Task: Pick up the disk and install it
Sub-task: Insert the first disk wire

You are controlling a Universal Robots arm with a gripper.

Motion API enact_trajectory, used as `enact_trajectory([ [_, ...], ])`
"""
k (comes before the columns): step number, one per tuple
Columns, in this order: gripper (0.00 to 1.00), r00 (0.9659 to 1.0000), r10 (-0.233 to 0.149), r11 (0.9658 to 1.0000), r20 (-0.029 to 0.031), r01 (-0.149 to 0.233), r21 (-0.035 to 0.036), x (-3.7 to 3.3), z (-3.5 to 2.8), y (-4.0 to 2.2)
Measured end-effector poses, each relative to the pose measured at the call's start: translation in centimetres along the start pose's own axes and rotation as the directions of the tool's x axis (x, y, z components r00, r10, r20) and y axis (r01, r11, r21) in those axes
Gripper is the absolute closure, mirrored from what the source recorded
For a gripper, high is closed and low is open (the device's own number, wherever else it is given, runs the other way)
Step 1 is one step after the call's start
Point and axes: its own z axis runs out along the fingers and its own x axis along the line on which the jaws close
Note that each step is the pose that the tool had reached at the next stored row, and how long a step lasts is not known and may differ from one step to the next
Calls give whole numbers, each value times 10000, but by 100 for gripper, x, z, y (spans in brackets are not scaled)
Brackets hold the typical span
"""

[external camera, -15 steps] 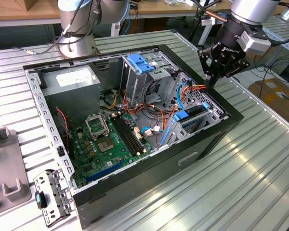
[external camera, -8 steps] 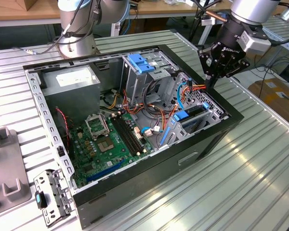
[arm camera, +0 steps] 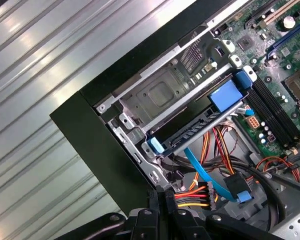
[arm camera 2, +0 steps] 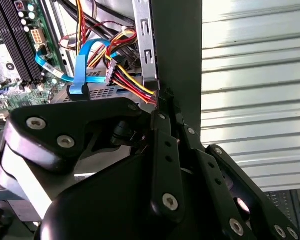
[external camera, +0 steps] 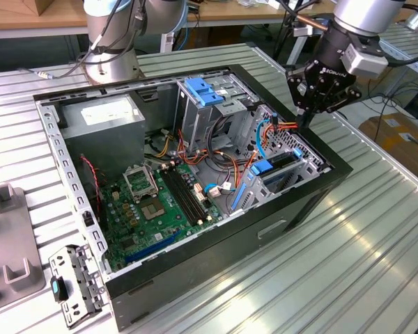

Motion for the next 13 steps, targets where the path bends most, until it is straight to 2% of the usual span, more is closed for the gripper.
enact_trajectory([
  [3, 84, 9998, 219, 9998, 3, -219, -5, -34, 0, 28],
  [4, 84, 9974, 718, 9974, 8, -718, -18, -34, 0, 28],
  [5, 84, 9950, 996, 9950, 12, -996, -25, -35, 1, 28],
  [7, 84, 9918, 1278, 9918, 14, -1278, -32, -34, 1, 28],
  [8, 84, 9877, 1564, 9877, 17, -1564, -39, -34, 2, 28],
  [12, 84, 9792, 2027, 9792, 21, -2027, -51, -35, 2, 28],
  [13, 84, 9756, 2195, 9756, 24, -2195, -54, -37, 4, 29],
])
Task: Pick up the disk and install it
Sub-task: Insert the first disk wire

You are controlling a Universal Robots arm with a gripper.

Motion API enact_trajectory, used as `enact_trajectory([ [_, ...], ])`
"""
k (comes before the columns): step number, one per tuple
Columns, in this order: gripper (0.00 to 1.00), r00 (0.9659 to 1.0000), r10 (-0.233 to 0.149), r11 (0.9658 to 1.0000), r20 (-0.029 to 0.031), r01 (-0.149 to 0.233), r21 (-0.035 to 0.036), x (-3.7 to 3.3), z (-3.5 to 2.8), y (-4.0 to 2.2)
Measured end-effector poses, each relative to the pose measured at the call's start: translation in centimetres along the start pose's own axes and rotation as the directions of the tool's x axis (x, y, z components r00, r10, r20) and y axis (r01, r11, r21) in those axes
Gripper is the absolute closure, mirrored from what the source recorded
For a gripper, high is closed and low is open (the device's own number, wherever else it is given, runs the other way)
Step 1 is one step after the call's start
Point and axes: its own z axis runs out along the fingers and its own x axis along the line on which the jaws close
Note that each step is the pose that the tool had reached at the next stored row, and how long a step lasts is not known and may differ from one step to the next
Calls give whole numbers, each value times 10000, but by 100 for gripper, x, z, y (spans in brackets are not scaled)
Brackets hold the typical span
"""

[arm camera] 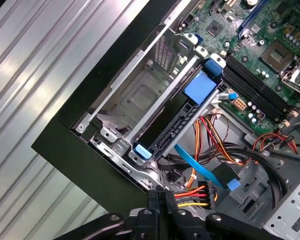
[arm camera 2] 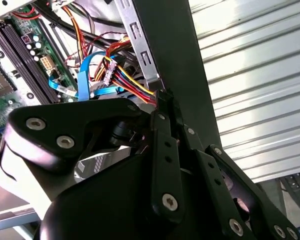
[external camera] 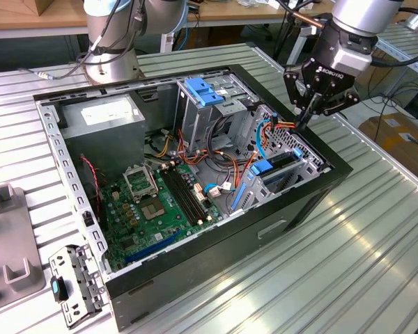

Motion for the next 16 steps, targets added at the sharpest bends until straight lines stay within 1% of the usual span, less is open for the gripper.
enact_trajectory([
  [3, 84, 10000, 89, 10000, 0, -89, -3, -5, -1, 7],
  [16, 84, 9999, 125, 9999, 0, -125, -4, -6, -1, 8],
])
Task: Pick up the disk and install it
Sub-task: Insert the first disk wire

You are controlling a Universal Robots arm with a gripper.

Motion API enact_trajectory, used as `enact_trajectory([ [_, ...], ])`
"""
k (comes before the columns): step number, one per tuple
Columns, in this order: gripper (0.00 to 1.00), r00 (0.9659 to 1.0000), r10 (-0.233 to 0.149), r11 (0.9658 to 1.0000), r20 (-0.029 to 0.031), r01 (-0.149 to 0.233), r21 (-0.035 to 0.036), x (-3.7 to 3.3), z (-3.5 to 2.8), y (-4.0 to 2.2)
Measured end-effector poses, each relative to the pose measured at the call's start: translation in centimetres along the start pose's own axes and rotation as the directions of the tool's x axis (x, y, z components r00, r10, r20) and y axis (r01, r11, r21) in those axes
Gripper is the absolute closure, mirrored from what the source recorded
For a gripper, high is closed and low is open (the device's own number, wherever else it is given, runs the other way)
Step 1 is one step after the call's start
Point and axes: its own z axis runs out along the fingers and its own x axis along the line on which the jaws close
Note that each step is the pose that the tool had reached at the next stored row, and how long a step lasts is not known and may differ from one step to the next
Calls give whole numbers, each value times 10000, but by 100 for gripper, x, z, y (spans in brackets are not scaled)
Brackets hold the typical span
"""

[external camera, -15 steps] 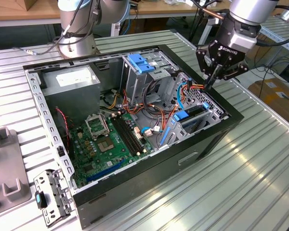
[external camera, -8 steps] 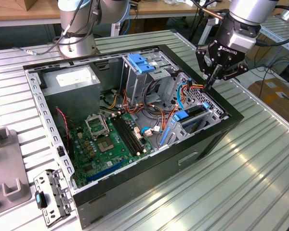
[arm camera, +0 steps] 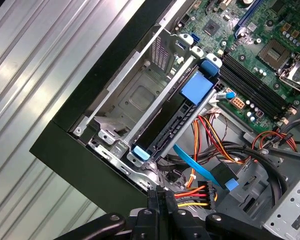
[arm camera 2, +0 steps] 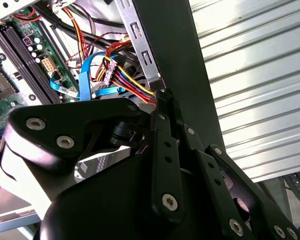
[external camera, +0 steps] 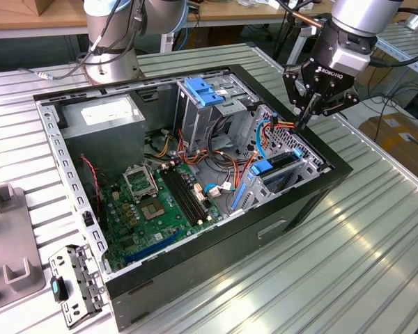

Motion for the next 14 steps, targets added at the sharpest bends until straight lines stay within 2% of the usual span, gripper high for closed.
enact_trajectory([
  [1, 84, 10000, 8, 10000, 0, -8, 0, 0, 0, 0],
  [5, 84, 9983, 580, 9983, 7, -580, -13, -1, 0, 1],
  [14, 84, 9974, 725, 9974, 9, -725, -17, -47, 0, 79],
])
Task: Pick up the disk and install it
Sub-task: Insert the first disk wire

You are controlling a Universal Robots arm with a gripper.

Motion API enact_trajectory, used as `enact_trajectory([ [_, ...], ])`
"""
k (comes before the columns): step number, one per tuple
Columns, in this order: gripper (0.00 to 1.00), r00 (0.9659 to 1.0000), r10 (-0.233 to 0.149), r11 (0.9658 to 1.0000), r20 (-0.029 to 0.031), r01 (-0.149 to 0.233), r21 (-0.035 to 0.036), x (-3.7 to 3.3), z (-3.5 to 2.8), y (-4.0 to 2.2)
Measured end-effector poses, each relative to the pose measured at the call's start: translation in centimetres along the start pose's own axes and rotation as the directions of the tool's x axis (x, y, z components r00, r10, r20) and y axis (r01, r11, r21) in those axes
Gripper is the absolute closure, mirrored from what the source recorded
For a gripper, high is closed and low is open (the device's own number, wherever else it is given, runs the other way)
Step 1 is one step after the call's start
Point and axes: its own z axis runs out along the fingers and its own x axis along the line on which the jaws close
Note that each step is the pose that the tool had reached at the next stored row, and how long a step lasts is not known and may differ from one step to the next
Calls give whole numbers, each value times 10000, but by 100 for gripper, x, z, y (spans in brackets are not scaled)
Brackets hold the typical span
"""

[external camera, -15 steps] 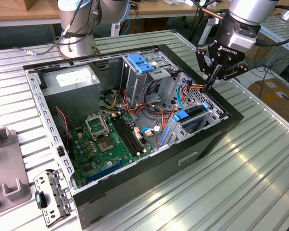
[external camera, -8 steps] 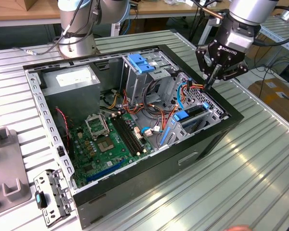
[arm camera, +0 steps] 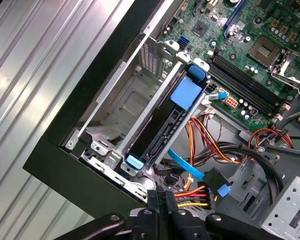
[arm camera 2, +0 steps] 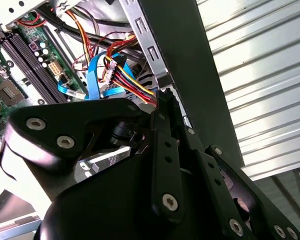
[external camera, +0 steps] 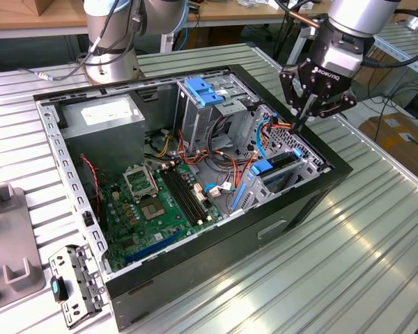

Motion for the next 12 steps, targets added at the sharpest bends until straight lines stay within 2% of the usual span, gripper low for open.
enact_trajectory([
  [3, 84, 9995, 317, 9995, 5, -317, -8, -2, 0, 2],
  [7, 84, 9966, 822, 9966, 8, -822, -21, -3, 1, 3],
  [12, 84, 9904, 1385, 9904, 15, -1385, -35, -3, 3, 3],
])
